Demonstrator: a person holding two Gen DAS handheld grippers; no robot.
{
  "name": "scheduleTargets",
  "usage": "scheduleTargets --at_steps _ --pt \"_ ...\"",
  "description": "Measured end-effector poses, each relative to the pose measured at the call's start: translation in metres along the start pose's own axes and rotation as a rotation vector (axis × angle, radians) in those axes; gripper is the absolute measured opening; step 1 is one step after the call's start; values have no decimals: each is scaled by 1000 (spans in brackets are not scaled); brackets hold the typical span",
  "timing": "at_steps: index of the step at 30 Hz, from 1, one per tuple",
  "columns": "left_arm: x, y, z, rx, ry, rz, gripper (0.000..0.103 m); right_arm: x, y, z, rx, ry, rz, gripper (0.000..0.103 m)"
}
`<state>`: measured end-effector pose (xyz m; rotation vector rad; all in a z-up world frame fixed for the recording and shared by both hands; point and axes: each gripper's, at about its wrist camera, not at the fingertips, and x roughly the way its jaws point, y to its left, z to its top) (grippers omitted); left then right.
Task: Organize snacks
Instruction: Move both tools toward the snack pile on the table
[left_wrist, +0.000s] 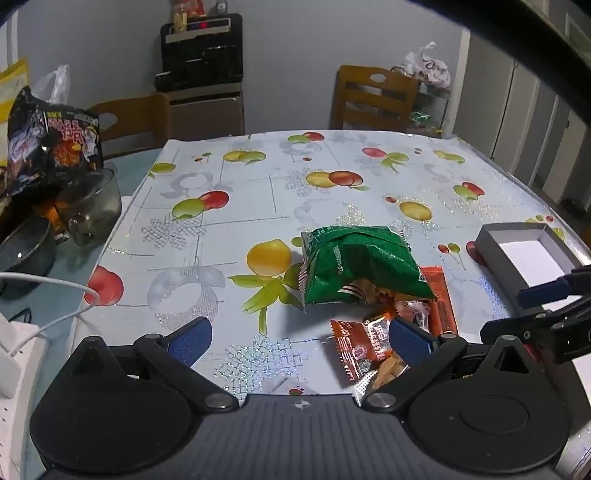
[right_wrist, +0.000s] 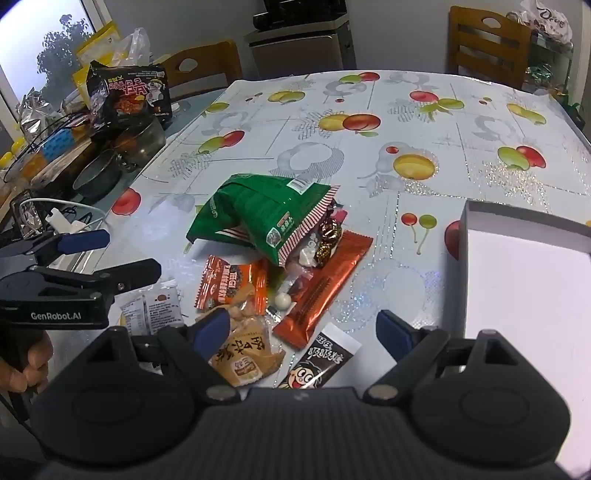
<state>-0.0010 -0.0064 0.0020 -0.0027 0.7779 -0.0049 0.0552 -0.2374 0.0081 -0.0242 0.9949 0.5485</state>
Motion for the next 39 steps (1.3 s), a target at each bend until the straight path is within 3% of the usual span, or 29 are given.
scheduleTargets --at_steps 6,18,39 --pt "-10 2 0 -35 -19 -59 103 -1 0 1 0 -7 5 87" --pt "-9 -2 0 -35 19 -30 103 -2 -1 3 -2 -24 15 87" --pt "-8 -11 -6 -20 47 -62 103 -2 -2 3 -5 -18 18 87"
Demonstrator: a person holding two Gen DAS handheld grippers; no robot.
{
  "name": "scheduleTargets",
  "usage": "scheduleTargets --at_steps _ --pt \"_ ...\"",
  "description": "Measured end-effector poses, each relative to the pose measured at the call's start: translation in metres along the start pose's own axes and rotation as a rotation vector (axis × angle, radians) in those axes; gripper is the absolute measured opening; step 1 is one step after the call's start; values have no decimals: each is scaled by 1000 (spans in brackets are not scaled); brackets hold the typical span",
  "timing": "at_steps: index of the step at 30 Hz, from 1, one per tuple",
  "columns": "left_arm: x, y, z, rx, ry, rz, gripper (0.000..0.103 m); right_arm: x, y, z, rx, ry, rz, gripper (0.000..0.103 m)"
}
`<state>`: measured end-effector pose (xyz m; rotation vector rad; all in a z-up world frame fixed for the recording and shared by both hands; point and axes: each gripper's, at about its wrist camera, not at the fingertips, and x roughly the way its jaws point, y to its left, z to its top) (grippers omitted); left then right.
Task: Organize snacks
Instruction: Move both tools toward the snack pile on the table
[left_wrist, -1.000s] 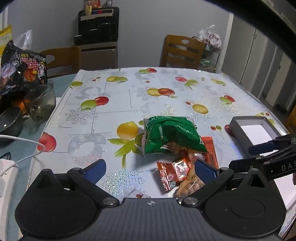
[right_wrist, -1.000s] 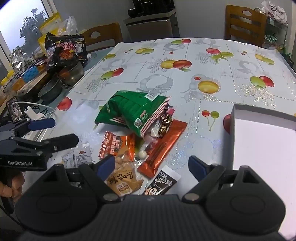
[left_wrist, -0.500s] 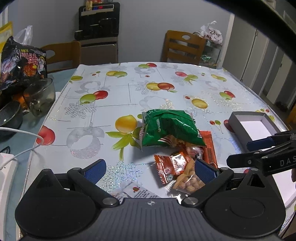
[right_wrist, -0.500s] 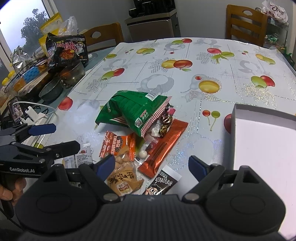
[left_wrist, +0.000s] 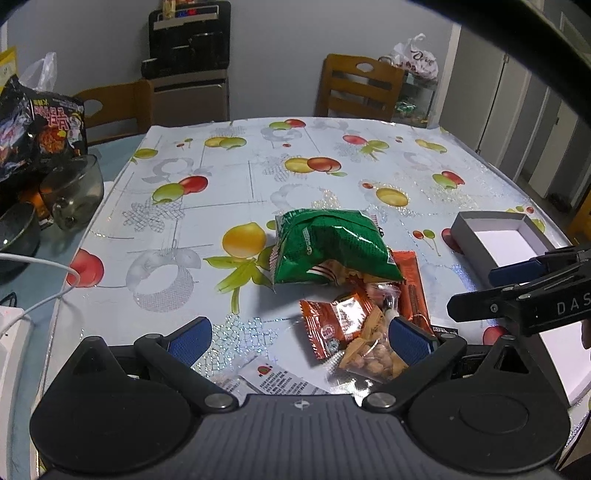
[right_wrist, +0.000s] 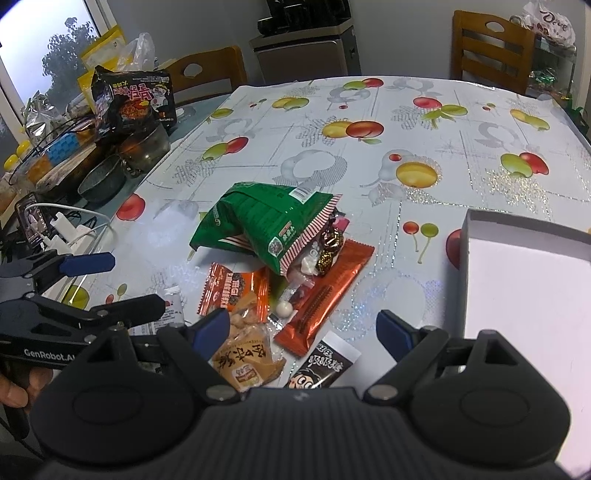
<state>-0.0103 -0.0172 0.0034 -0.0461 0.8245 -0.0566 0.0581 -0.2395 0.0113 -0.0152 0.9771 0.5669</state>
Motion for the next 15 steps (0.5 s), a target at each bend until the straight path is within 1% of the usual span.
scheduleTargets --at_steps 9,15 --pt "2 -6 -3 65 -7 -22 103 1 1 1 -5 -1 -4 87" --pt "11 -8 -6 85 36 -33 103 1 1 4 -5 3 -5 87"
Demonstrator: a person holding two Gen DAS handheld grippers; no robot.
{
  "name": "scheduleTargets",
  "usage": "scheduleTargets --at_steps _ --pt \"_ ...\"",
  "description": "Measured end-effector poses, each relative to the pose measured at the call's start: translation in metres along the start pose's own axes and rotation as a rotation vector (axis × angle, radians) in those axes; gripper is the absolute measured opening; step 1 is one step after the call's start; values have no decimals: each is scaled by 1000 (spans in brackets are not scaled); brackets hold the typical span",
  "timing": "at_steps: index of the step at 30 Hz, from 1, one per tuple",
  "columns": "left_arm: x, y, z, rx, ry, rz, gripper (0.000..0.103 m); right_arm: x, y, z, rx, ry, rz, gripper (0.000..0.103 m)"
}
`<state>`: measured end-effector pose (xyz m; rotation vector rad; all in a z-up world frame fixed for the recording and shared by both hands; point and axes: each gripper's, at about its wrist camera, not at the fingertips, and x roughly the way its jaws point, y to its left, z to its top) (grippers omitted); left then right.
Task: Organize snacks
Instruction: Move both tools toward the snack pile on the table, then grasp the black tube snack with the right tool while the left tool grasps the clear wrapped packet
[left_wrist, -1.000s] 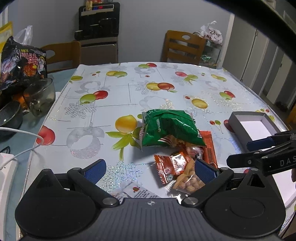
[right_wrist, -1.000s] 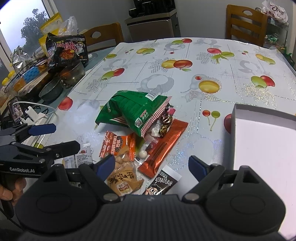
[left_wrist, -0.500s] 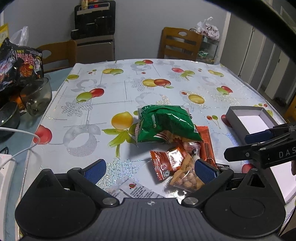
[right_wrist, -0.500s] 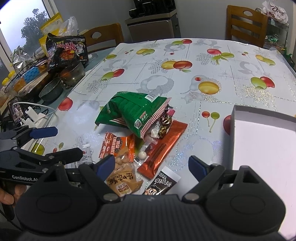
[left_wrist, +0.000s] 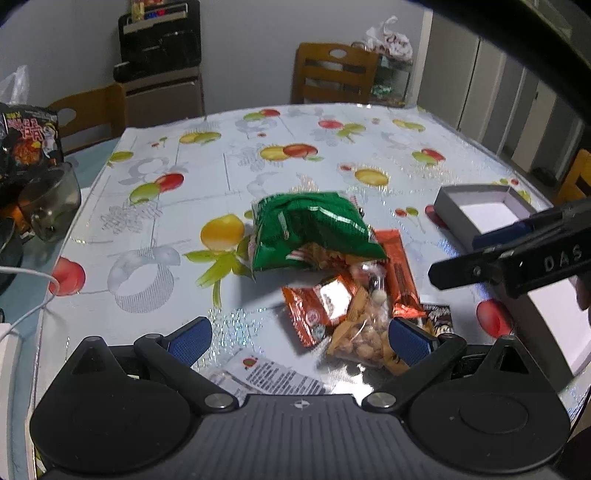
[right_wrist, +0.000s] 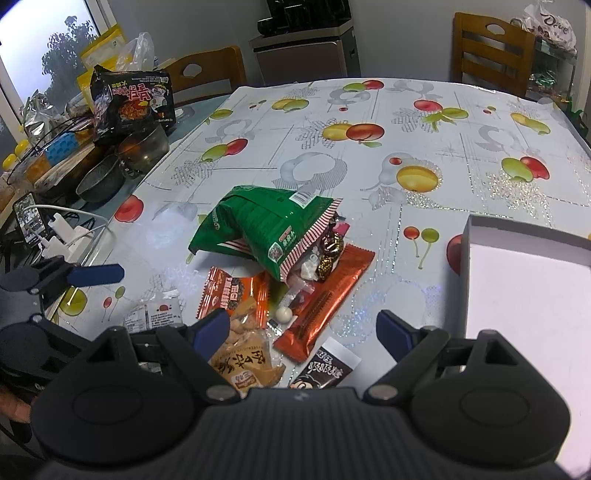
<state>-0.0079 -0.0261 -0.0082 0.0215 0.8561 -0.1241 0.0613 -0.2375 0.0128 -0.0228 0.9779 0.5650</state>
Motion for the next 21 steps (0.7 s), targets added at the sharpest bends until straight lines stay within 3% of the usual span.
scheduleTargets --at_steps 10,21 --pt "12 10 -13 -73 69 7 103 9 4 -2 -22 30 1 87" --pt "17 10 -21 -109 83 2 103 11 8 -20 -67 76 29 87"
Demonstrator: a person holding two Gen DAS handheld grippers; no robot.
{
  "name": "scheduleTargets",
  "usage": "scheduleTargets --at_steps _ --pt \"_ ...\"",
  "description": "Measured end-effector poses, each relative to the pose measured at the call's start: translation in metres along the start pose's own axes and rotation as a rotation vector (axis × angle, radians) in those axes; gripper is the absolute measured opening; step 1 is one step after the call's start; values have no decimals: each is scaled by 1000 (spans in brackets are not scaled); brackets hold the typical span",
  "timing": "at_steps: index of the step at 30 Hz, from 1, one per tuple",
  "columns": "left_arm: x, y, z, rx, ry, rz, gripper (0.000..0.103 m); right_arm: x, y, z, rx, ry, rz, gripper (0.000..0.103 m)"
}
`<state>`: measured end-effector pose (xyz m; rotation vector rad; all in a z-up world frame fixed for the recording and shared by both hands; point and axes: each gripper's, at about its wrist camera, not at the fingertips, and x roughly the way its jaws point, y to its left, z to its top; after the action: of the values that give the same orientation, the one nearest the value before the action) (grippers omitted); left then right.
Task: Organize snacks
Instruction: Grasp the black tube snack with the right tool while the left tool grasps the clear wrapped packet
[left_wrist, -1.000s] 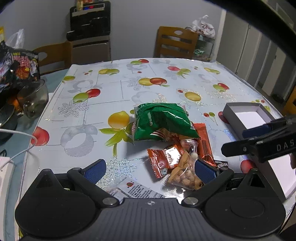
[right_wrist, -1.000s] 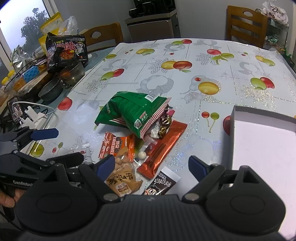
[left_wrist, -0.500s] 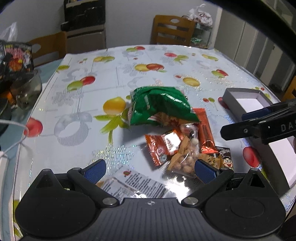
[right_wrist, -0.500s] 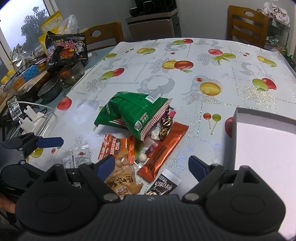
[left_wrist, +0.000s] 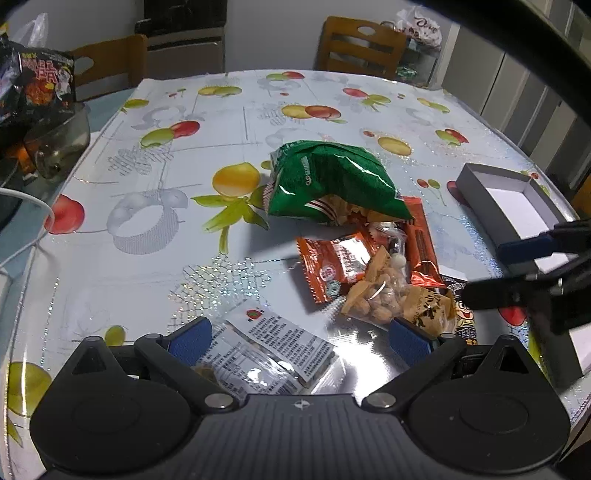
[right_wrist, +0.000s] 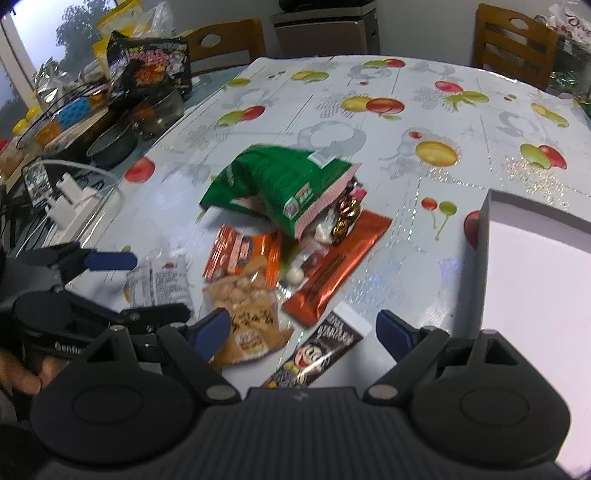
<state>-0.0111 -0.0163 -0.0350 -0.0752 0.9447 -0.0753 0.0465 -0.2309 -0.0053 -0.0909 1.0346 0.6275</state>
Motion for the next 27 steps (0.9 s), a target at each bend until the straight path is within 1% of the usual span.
scheduleTargets --at_steps 3,9,21,23,27 --pt "3 -1 0 -2 1 11 103 2 0 -6 -6 24 7 87" --pt "6 5 1 -29 6 54 103 6 3 -15 -30 64 4 87" --pt "11 17 -5 -23 30 84 103 17 6 -18 -37 96 -2 87" --pt "13 17 -8 -21 40 84 103 19 7 -20 -45 99 -3 85" --pt "13 17 -9 -11 32 76 103 25 11 -23 -66 117 -8 76"
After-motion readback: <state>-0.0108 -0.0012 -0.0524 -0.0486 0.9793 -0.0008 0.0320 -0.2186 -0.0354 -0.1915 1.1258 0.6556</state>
